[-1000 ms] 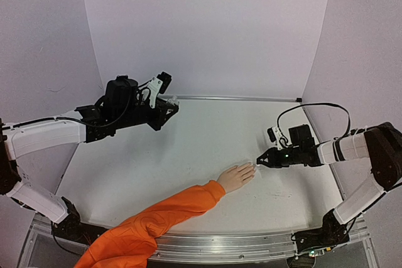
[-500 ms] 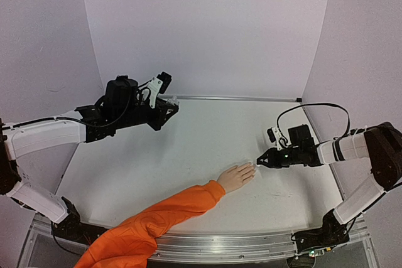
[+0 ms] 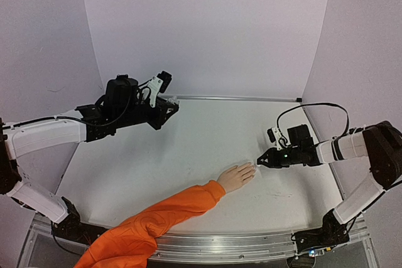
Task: Paint the nails
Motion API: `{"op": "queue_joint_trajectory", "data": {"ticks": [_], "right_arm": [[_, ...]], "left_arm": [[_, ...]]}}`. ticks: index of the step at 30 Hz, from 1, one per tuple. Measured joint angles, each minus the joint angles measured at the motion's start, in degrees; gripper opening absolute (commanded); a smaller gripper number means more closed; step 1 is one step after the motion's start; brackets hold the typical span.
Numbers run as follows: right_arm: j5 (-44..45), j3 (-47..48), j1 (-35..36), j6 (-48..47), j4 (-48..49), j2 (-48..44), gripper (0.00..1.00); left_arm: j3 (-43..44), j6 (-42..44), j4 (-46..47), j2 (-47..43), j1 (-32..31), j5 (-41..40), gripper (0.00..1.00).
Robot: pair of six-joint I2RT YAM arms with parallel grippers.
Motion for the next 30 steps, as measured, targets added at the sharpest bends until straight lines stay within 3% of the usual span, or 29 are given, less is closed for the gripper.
{"op": "queue_joint_trajectory", "data": {"ticks": [30], "right_arm": [[3.8,0.2,0.0,1.3,-0.3,-1.5,0.0]], "left_arm": [[0.8,0.0,0.0,0.5,0.0,0.0,0.0]]}}
